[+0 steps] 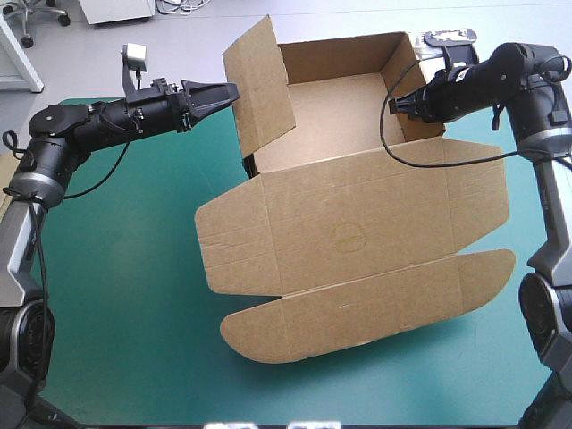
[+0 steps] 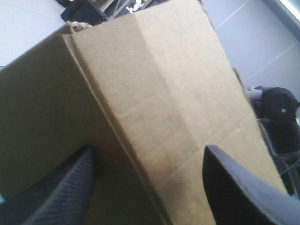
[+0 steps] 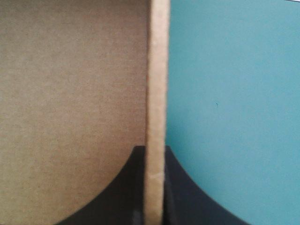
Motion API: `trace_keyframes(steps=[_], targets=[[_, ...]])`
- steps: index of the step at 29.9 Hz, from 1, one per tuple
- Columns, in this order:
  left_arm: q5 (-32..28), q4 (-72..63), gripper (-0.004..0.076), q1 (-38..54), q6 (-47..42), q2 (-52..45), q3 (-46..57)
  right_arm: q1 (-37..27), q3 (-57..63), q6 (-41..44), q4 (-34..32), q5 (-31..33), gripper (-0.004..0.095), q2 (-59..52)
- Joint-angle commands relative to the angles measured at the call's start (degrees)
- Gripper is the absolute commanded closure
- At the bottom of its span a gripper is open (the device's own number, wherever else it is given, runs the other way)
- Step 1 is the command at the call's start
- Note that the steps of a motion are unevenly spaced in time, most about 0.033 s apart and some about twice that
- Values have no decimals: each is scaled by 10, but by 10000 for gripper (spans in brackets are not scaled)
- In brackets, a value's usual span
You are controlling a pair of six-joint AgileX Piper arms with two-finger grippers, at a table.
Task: Fold the box
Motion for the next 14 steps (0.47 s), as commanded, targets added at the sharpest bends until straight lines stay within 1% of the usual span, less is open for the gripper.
trace_keyframes(steps=[1,6,14], targets=[[-43,20,232,-10,-41,-29,-17,11,-19,14,5,-43,921,-26],[-96,75,232,-16,-78,-29,-17,34,-19,58,-80,-45,919,-26],[-157,181,232,-52,-121,-29,-22,47,-19,95,-83,-51,904,-26]])
